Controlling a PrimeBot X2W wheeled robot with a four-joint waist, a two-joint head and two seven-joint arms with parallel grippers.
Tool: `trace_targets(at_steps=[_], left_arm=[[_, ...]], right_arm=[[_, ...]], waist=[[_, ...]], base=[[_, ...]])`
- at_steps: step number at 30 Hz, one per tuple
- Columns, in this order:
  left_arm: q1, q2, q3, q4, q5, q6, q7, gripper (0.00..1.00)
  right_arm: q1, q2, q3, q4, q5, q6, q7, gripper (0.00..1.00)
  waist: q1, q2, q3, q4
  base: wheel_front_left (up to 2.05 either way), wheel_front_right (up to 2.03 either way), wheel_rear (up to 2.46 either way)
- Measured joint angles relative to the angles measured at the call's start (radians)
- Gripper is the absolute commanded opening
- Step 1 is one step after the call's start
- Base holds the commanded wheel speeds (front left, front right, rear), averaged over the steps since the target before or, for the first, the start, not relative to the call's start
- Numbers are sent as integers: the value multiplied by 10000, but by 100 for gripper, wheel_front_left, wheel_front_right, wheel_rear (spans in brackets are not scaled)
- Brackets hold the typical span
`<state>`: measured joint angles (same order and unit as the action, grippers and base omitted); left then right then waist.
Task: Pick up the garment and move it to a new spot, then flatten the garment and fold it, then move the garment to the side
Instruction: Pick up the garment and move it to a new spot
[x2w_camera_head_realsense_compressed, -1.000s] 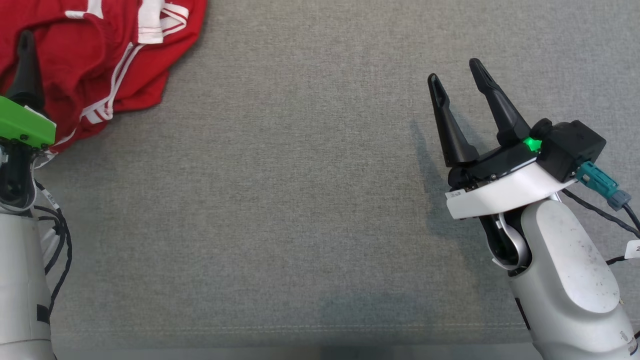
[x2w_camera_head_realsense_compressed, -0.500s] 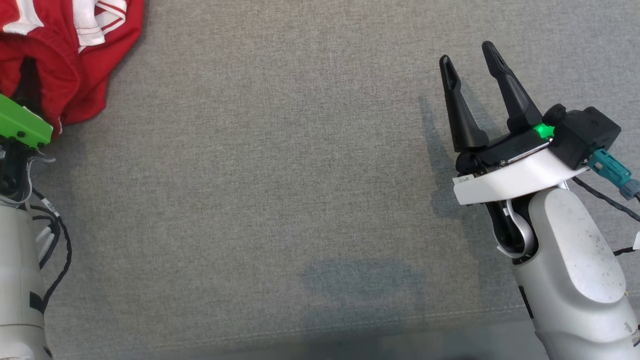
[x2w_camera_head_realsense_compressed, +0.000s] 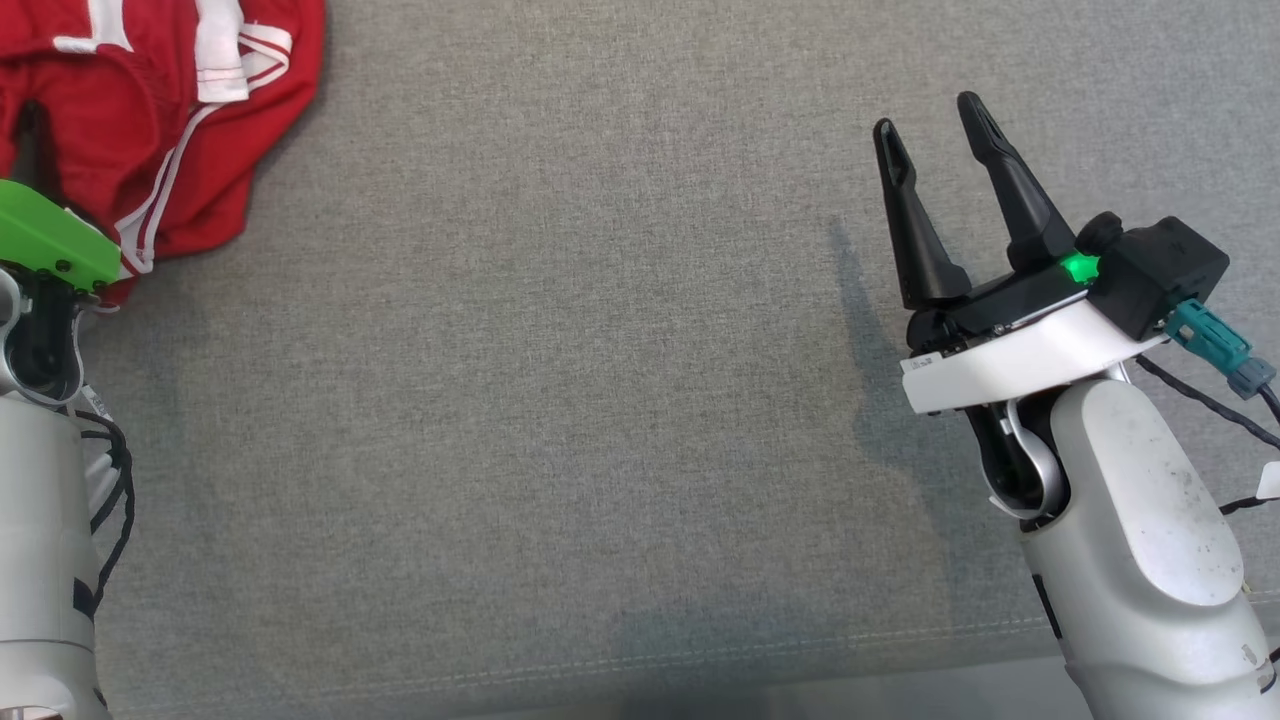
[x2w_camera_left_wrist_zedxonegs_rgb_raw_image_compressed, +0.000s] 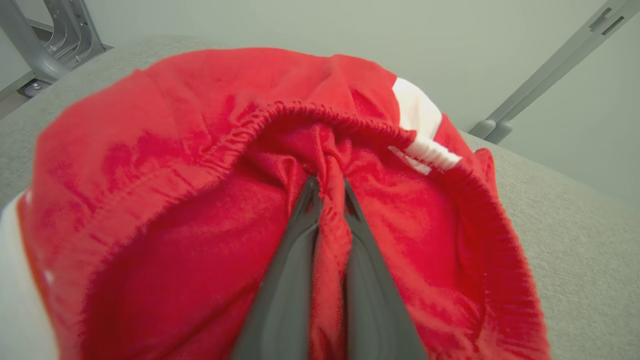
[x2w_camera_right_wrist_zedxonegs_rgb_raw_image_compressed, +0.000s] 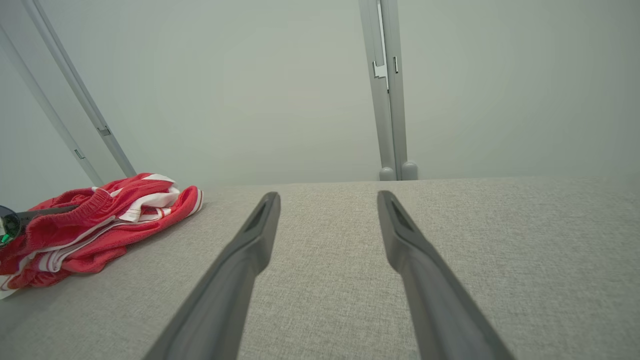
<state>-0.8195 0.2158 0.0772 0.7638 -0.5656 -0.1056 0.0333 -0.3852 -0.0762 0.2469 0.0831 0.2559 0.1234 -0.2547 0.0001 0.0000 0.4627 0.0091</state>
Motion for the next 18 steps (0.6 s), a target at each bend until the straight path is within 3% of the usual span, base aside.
trace_targets(at_steps=[18], left_arm=[[-1, -86, -1340, -779, 483, -209, -1106, 0]], right_arm=[[793, 96, -56, 445, 378, 0, 0, 100]], waist=[[-1, 0, -1904, 47]], base=[[0, 0, 0]])
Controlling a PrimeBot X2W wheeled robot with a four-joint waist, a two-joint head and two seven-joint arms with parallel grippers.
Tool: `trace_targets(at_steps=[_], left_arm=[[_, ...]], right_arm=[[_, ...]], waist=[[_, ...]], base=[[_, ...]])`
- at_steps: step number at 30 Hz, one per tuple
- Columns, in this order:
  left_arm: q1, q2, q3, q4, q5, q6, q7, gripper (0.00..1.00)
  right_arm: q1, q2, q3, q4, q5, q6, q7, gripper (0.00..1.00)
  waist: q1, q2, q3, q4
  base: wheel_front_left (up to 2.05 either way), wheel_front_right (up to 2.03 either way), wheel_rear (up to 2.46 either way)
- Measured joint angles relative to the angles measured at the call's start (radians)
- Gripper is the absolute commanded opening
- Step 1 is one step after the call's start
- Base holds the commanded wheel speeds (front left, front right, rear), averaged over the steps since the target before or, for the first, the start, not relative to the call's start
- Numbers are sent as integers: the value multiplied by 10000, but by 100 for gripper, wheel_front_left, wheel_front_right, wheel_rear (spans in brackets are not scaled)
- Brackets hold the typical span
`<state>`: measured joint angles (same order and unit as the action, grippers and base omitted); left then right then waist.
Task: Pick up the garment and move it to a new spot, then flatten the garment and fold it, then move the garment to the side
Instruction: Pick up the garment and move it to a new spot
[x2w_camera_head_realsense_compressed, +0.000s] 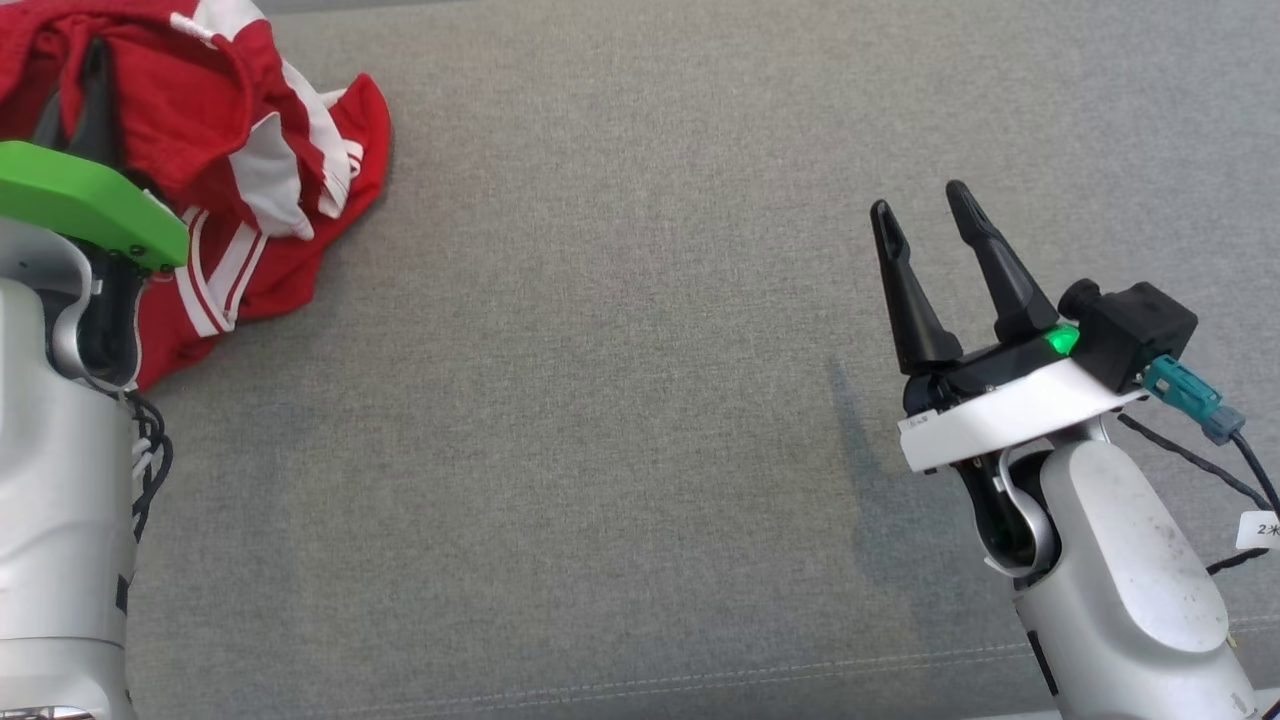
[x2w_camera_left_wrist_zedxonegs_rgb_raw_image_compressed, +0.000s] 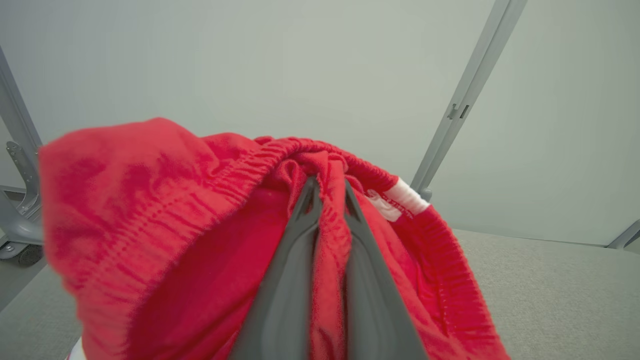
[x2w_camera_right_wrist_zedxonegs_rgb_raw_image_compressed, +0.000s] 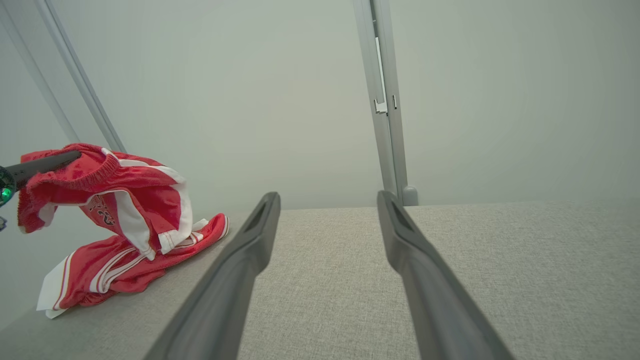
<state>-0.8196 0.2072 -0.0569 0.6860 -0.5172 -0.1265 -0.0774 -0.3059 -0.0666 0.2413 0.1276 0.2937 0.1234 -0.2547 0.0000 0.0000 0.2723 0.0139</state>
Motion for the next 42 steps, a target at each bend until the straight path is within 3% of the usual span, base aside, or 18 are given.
trace_targets(at_steps=[4, 11, 20, 28, 33, 39, 40, 42], left_arm=[[12, -151, -631, -491, -65, -10, -50, 0], [571, -965, -2036, -1419, -527, -12, 6, 0], [1186, -1879, -3162, -2303, -1615, -12, 295, 0], [1667, -1812, -3354, -2715, -2190, -12, 326, 0], [2908, -1643, -3467, -1831, -2188, -12, 336, 0], [3757, -1060, -3488, -742, -1933, -12, 90, 0], [3755, -993, -3411, -685, -1877, -12, -23, 2], [3725, -943, -3367, -539, -1799, -12, -115, 22]], right_arm=[[337, 19, -4, 102, 77, 0, 0, 100], [876, 38, -35, 144, 161, 0, 0, 100], [1233, 40, -42, 71, 171, 0, 0, 100], [1310, 35, -159, -136, 169, 0, 0, 100], [1326, 10, -362, -253, 169, 0, 0, 100], [1341, 2, -706, -441, 169, 0, 0, 100], [1344, -25, -775, -458, 167, 0, 0, 100], [1381, -65, -853, -466, 155, 0, 0, 100]], waist=[[0, 0, -541, -76], [0, 0, -1437, -354], [0, 0, -1981, -1186], [-1, 0, -2020, -2098], [0, 0, -1893, -2620], [-1, 0, -1544, -2941], [0, 0, -1488, -2957], [0, 0, -1411, -2943]], base=[[0, 0, 0], [0, 0, 0], [0, 0, 0], [0, 0, 0], [0, 0, 0], [0, 0, 0], [0, 0, 0], [0, 0, 0]])
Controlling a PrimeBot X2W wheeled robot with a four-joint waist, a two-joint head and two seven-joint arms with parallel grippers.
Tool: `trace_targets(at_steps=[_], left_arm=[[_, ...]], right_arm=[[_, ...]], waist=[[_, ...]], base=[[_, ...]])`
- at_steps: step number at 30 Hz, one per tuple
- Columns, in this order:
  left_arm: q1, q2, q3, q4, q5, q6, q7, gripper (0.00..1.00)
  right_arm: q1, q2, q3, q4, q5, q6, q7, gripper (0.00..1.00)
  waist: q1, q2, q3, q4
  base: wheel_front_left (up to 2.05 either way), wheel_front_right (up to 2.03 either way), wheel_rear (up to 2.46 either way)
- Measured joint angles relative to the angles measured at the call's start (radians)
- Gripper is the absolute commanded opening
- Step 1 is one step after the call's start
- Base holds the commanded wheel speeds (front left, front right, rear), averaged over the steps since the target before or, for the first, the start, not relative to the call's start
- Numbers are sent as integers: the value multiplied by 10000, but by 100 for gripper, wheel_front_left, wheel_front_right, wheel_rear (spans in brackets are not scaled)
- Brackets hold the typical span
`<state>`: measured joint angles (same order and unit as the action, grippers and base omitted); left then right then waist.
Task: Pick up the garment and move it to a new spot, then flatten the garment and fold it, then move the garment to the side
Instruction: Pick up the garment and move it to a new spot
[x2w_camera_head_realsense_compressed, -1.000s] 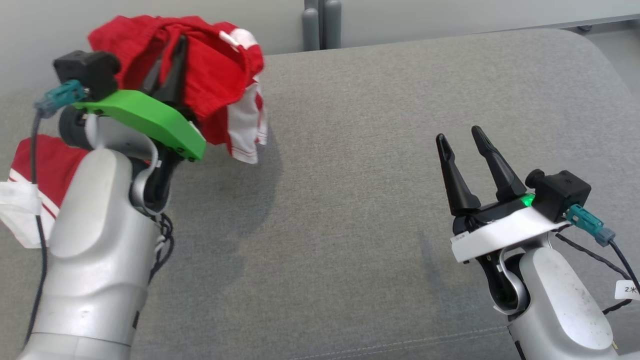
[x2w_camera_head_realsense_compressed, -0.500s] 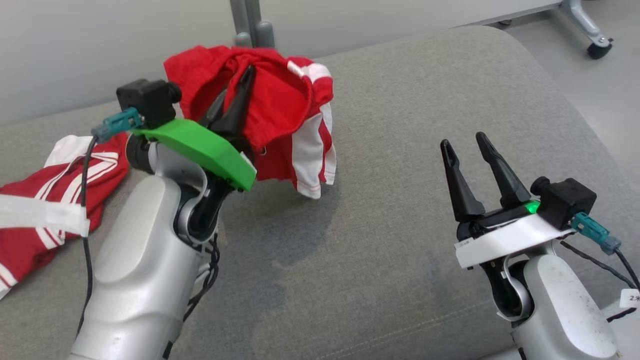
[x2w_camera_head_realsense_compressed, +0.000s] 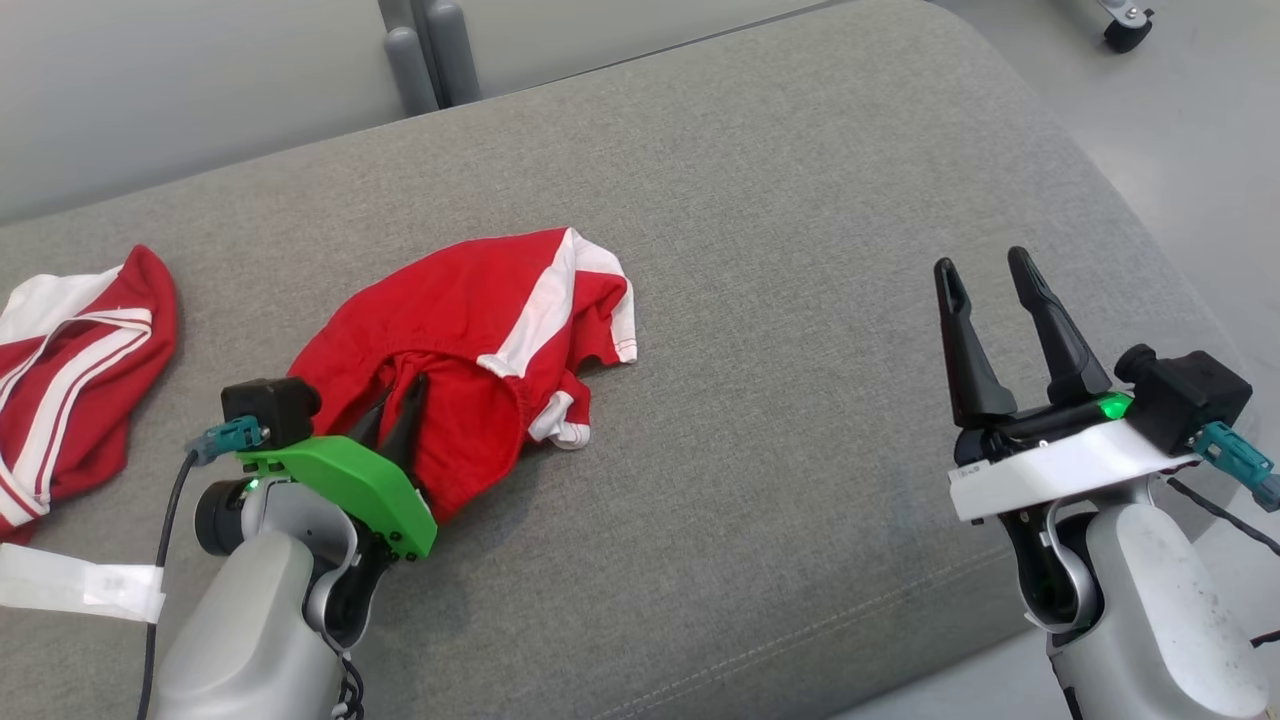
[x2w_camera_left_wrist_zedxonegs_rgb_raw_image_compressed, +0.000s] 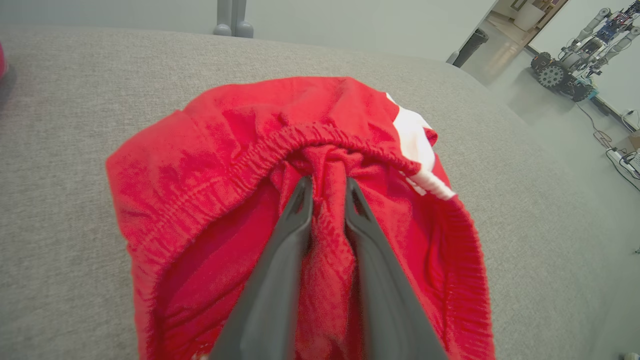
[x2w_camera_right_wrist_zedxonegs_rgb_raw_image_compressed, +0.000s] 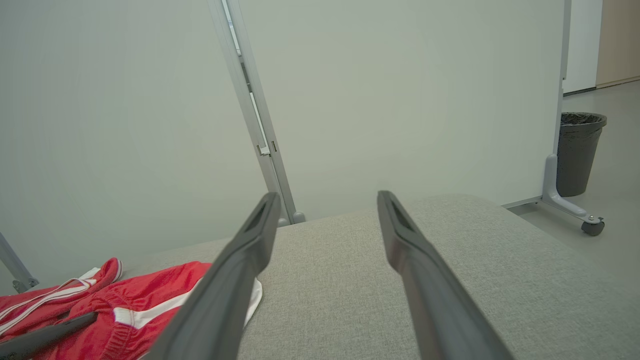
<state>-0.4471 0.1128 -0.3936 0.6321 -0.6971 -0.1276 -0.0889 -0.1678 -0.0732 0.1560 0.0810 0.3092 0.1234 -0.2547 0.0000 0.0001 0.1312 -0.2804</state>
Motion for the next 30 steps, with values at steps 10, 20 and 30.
trace_targets(at_steps=[10, 20, 30], left_arm=[[-2, -46, -8, 711, 161, 0, -550, 100], [-34, -144, -35, 222, 288, 0, -1248, 100], [-11, -305, -295, -775, 343, 0, -1427, 100]], right_arm=[[144, 54, 201, 65, -2, 0, 0, 100], [360, -59, 151, 113, -2, 0, 0, 100], [384, -217, 63, 105, -4, 0, 0, 100]], waist=[[0, 0, -177, 471], [0, 0, -474, 967], [0, 0, -571, 1470]], base=[[0, 0, 0], [0, 0, 0], [0, 0, 0]])
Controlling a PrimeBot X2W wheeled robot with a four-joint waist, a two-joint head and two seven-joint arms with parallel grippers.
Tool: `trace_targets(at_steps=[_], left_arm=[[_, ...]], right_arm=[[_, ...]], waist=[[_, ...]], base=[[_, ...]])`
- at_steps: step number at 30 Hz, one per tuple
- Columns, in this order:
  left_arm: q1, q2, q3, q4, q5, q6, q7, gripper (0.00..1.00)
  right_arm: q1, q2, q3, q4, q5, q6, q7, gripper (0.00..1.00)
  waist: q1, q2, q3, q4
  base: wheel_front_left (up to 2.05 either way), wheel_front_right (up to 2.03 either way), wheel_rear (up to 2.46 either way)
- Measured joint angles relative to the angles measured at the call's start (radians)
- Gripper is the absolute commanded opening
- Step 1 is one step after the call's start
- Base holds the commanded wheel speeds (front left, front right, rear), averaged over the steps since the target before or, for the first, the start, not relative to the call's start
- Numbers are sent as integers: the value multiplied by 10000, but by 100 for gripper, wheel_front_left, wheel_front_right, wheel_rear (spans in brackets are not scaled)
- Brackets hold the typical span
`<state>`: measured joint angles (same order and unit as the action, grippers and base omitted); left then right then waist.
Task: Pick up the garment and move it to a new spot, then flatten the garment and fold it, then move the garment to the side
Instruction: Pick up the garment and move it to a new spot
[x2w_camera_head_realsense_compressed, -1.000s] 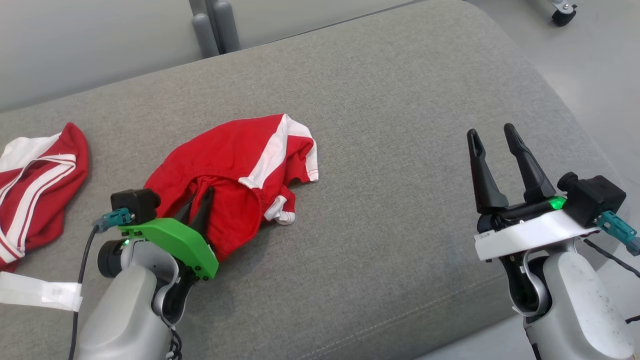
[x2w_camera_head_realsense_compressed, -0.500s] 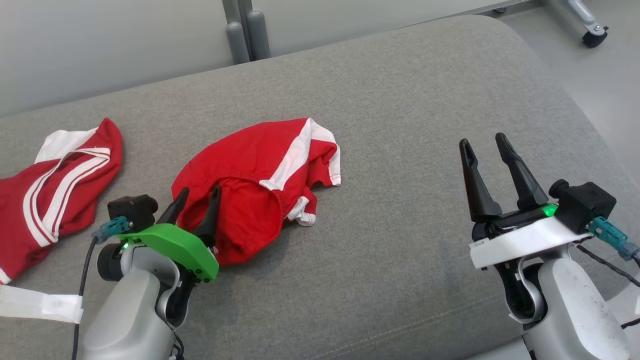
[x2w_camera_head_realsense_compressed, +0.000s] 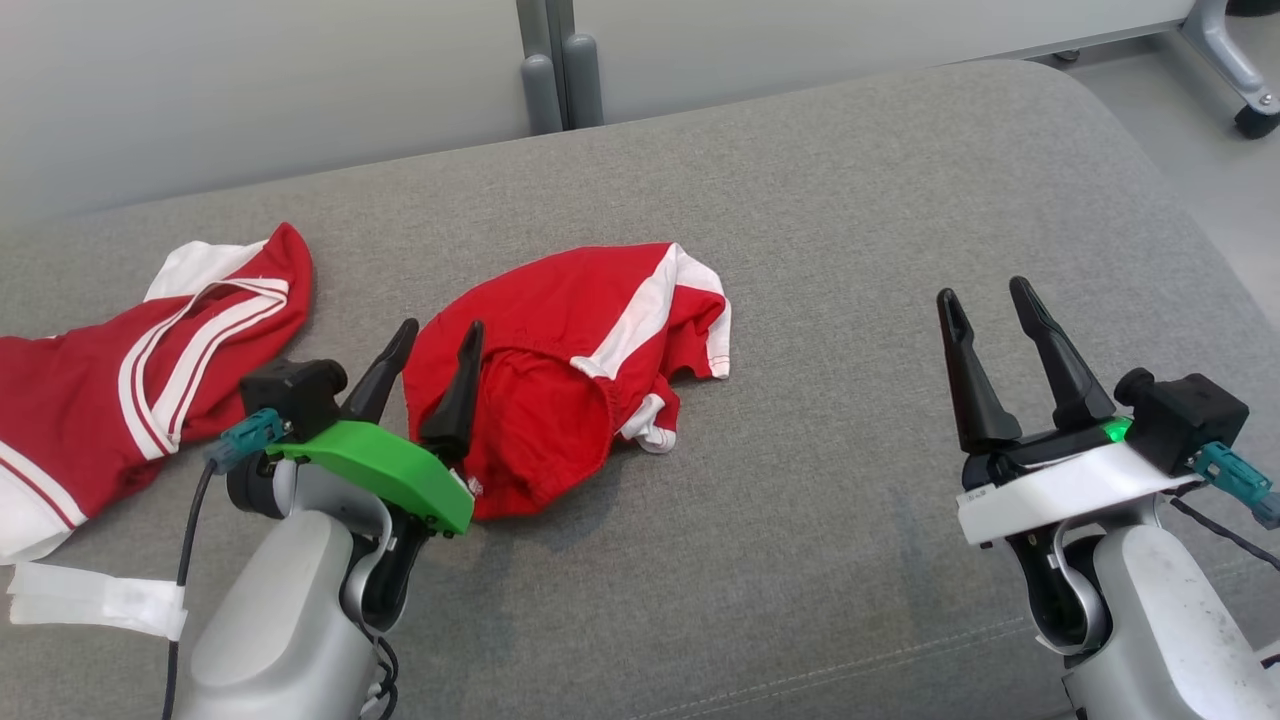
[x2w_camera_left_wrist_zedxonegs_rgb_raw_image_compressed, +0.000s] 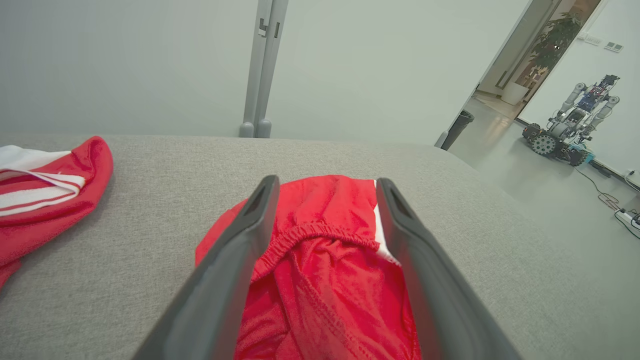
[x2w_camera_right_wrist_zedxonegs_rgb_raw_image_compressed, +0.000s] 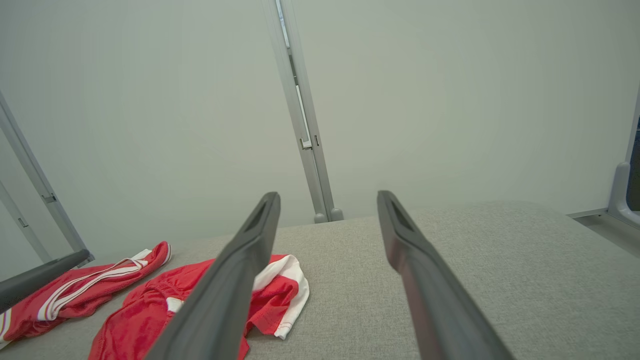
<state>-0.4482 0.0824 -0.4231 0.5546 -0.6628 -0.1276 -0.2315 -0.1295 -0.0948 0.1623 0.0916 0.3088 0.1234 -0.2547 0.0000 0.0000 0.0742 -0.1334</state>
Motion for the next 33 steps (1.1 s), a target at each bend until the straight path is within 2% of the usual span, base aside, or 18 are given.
trace_targets(at_steps=[5, 9, 13, 18, 22, 33], left_arm=[[41, 84, 130, -474, 295, 4, -146, 100], [301, 407, 462, -844, 616, 144, -205, 100], [894, 665, 978, -1206, 811, 502, -203, 100], [1478, 966, 1852, -1919, 1147, 941, -203, 100], [1960, 924, 2243, -2531, 1363, 1104, -203, 100], [3039, 558, 2422, -3453, 1942, 1116, -203, 100]], right_arm=[[1, -42, -21, -12, -23, 0, 0, 100], [20, -35, -221, -31, -31, 0, 0, 100], [192, -88, -614, -104, -31, 0, 0, 100], [226, -98, -527, -117, -105, 0, 0, 100], [372, -94, -487, -128, -107, 0, 0, 100], [577, -58, -351, -100, -107, 0, 0, 100]], waist=[[0, 0, 61, 138], [0, 0, 53, 297], [0, 0, -19, 476], [0, 0, -125, 626], [0, 0, -190, 672], [0, 0, -274, 720]], base=[[0, 0, 0], [0, 0, 0], [0, 0, 0], [0, 0, 0], [0, 0, 0], [0, 0, 0]])
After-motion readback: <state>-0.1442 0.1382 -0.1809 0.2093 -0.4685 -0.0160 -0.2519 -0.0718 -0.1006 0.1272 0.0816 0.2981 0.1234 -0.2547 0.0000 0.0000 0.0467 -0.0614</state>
